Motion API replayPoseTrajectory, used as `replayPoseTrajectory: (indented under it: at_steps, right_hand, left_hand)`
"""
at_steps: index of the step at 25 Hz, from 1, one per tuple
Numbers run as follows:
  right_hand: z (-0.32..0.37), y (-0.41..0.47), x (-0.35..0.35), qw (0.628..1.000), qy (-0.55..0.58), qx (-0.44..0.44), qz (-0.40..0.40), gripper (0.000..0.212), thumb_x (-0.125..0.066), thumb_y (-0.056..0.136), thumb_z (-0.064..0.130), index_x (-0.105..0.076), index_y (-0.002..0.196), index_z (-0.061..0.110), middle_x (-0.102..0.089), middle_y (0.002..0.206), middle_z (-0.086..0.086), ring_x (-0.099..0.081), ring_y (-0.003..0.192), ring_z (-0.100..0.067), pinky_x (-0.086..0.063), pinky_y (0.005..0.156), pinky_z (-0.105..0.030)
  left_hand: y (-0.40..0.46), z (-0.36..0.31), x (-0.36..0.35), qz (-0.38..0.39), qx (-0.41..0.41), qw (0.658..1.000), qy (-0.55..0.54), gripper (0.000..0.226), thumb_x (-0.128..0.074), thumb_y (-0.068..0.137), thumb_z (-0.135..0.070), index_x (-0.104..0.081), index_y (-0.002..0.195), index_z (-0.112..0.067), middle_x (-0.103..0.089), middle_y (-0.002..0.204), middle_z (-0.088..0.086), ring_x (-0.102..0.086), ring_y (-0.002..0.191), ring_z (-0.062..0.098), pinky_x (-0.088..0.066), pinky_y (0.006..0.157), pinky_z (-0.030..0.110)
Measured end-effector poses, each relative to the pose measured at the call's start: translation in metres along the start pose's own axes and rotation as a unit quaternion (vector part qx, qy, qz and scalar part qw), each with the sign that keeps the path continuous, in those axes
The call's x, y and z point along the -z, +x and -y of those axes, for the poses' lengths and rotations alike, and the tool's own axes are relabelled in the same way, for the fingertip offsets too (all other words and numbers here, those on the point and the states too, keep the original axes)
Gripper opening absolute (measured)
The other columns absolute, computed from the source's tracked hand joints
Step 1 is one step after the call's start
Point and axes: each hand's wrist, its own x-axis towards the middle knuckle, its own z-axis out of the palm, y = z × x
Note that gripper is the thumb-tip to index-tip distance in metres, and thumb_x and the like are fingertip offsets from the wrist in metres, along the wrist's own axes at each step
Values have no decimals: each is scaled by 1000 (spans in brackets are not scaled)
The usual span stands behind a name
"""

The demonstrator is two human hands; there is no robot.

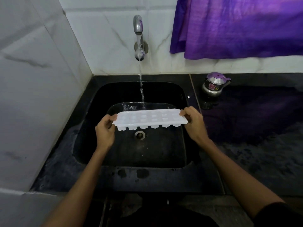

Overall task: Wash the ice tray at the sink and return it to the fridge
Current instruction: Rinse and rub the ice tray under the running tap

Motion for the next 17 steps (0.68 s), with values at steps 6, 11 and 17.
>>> replayPoseTrajectory:
  at_steps: [6, 11, 17]
  right_hand:
    - [12, 7, 8, 997, 21, 45, -54, 9, -62, 73, -7, -60, 76, 1, -43, 73, 15, -46, 67, 8, -33, 56, -8]
    - [7, 2, 1, 999, 35, 11, -37, 25, -63, 74, -14, -60, 76, 10, -45, 72, 11, -48, 65, 1, -38, 56, -16]
    - [0, 6, 2, 998, 32, 20, -58, 29, -64, 76, -15, -60, 77, 14, -46, 73, 11, -48, 65, 0, -48, 64, -31]
  left_hand:
    - [6, -14, 7, -35, 23, 994, -101, 15, -59, 84, 9, -64, 96, 2, -67, 102, 6, -65, 96, -2, -50, 87, 14]
    - [0, -18, 0, -53, 84, 983, -151, 27, -62, 84, 4, -64, 111, 2, -71, 85, -17, -66, 85, -4, -53, 81, 15]
    - [1, -17, -6, -36, 191, 936, -294, 22, -50, 92, 3, -64, 107, -6, -73, 87, -4, -69, 79, 8, -57, 68, 19]
